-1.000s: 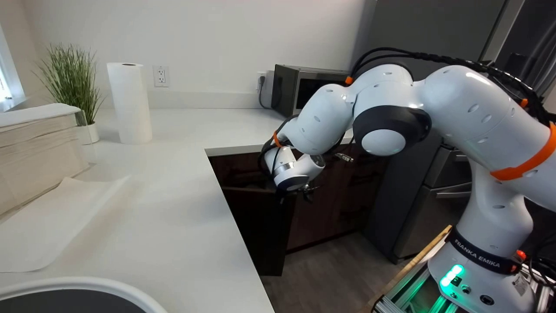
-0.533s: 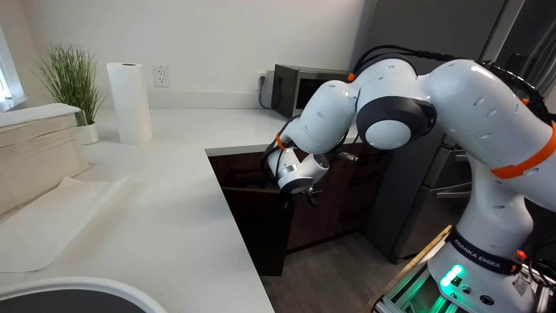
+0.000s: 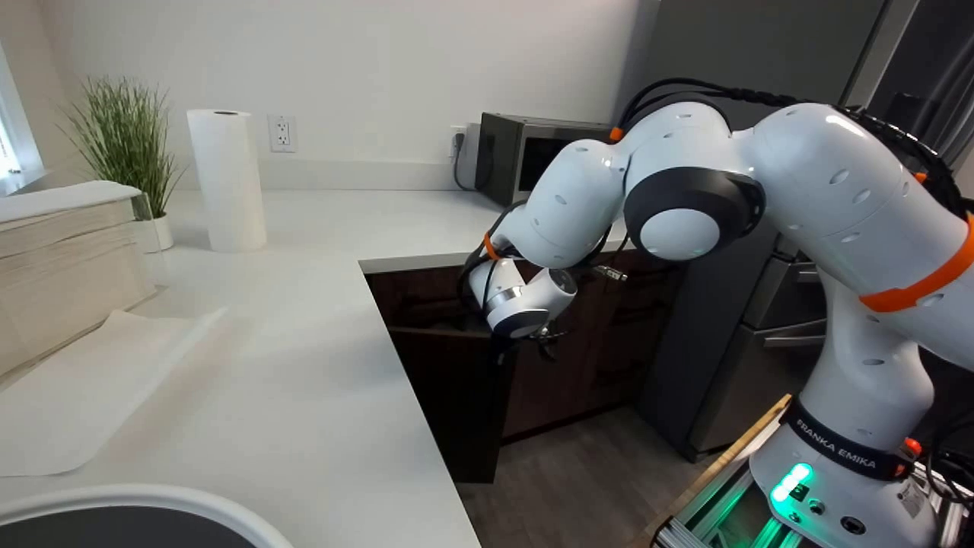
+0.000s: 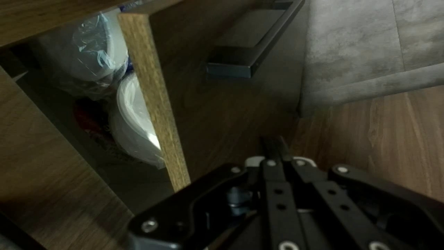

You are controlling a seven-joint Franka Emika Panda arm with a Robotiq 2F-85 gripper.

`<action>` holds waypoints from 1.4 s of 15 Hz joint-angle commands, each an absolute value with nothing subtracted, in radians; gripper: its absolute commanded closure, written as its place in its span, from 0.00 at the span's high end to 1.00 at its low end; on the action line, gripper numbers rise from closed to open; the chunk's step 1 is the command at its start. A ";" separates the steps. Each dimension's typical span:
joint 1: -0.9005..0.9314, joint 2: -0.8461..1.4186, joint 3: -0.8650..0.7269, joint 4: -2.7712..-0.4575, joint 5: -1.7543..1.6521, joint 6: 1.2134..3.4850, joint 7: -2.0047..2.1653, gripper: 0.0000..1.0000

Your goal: Close the cabinet door

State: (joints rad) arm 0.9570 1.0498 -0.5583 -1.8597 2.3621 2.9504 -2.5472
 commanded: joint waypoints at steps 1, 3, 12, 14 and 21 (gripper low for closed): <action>0.965 1.093 -0.575 -1.820 2.385 2.951 -2.533 0.00; 0.969 1.122 -0.583 -1.791 2.400 2.952 -2.535 0.00; 1.072 1.443 -0.788 -1.550 2.509 2.966 -2.404 0.00; 1.084 1.506 -0.827 -1.504 2.509 2.977 -2.346 0.00; 0.984 1.505 -0.788 -1.359 2.508 3.133 -2.402 0.00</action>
State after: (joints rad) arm 1.0248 1.5046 -0.8126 -1.4200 2.5076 3.0604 -2.3709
